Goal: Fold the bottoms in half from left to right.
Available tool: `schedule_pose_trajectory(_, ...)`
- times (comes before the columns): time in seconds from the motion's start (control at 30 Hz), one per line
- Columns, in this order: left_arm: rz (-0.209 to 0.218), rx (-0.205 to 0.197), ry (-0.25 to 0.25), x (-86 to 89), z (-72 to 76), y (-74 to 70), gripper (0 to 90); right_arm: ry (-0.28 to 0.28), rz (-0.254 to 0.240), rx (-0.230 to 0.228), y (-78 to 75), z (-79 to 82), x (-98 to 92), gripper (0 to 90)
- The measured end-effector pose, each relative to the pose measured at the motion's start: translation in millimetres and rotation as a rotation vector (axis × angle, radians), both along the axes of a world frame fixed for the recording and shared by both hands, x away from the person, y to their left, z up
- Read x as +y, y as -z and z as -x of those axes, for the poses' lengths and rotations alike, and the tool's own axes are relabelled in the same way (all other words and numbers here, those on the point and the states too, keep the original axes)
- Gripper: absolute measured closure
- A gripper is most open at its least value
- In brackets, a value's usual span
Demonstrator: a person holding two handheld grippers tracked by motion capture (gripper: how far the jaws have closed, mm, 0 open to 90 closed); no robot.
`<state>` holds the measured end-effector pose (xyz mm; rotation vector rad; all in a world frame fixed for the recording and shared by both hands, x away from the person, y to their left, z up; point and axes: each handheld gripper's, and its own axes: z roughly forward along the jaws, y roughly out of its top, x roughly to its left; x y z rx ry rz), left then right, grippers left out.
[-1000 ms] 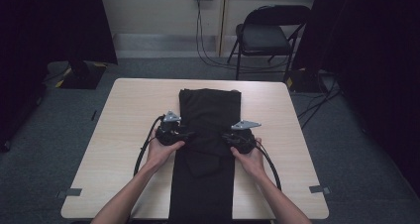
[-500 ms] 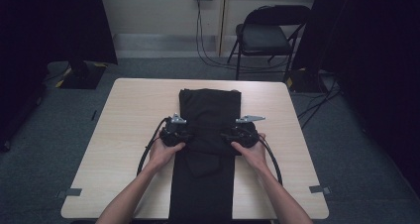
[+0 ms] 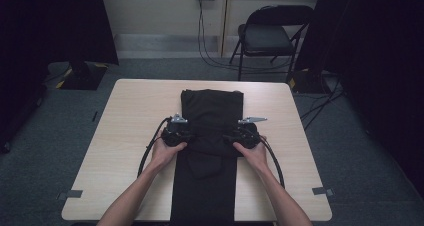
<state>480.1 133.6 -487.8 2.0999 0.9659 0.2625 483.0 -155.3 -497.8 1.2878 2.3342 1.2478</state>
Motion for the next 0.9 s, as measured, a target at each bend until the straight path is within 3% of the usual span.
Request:
schedule_pose_trajectory(0.03, 0.012, -0.007, -0.002, -0.6, 0.0, -1.8, 78.6, -0.009, 0.004, -0.006, -1.1, 1.2, 1.2, 63.2)
schedule_pose_trajectory(0.07, 0.012, -0.007, -0.002, -0.6, 0.0, -1.8, 79.3, -0.009, 0.004, -0.006, -1.1, 1.2, 1.2, 63.2)
schedule_pose_trajectory(0.1, 0.028, -0.019, -0.013, -1.2, 0.7, -4.6, 79.8, -0.016, 0.034, -0.043, -5.0, 4.0, 5.9, 71.8)
schedule_pose_trajectory(0.17, 0.048, -0.031, -0.013, 0.3, 1.4, -11.3, 80.0, -0.012, 0.042, -0.059, -11.0, 4.3, 7.8, 74.6)
schedule_pose_trajectory(0.27, 0.076, -0.058, -0.015, 1.8, 2.7, -23.3, 80.1, 0.002, 0.007, -0.084, -22.6, 4.4, 5.9, 75.8)
schedule_pose_trajectory(0.3, 0.118, -0.089, -0.014, 3.9, 3.5, -41.3, 80.1, 0.011, -0.022, -0.116, -38.6, 4.3, 4.5, 76.4)
schedule_pose_trajectory(0.33, 0.118, -0.089, -0.014, 3.9, 3.5, -41.3, 80.2, 0.011, -0.022, -0.116, -38.6, 4.3, 4.5, 76.4)
schedule_pose_trajectory(0.37, 0.145, -0.133, -0.008, 4.0, 5.5, -62.8, 80.2, 0.013, -0.040, -0.148, -56.9, 4.5, 3.9, 76.9)
schedule_pose_trajectory(0.53, 0.223, -0.245, 0.009, 8.3, 18.6, -118.4, 80.2, 0.016, -0.106, -0.259, -114.7, 10.6, -1.1, 77.5)
schedule_pose_trajectory(0.57, 0.234, -0.266, 0.009, 9.6, 21.9, -128.3, 80.2, 0.013, -0.121, -0.282, -127.7, 13.1, -2.4, 77.7)
schedule_pose_trajectory(0.6, 0.234, -0.266, 0.009, 9.6, 21.9, -128.3, 80.2, 0.006, -0.131, -0.306, -140.2, 15.7, -3.3, 77.8)
schedule_pose_trajectory(0.63, 0.253, -0.300, 0.013, 12.4, 27.8, -149.1, 80.2, -0.002, -0.139, -0.322, -151.8, 18.6, -3.4, 77.9)
schedule_pose_trajectory(0.7, 0.261, -0.338, 0.019, 14.1, 35.4, -169.7, 80.2, -0.013, -0.142, -0.366, -173.2, 25.8, -2.6, 78.0)
schedule_pose_trajectory(0.73, 0.261, -0.338, 0.019, 14.1, 35.4, -169.7, 80.2, -0.013, -0.142, -0.366, -173.2, 25.8, -2.6, 78.0)
schedule_pose_trajectory(0.77, 0.269, -0.388, 0.036, 14.7, 43.6, -190.4, 80.2, -0.022, -0.156, -0.404, -192.6, 32.7, -3.1, 78.0)
schedule_pose_trajectory(0.9, 0.317, -0.453, 0.058, 13.9, 62.3, -229.6, 80.1, -0.033, -0.207, -0.482, -230.3, 46.4, -7.0, 78.3)
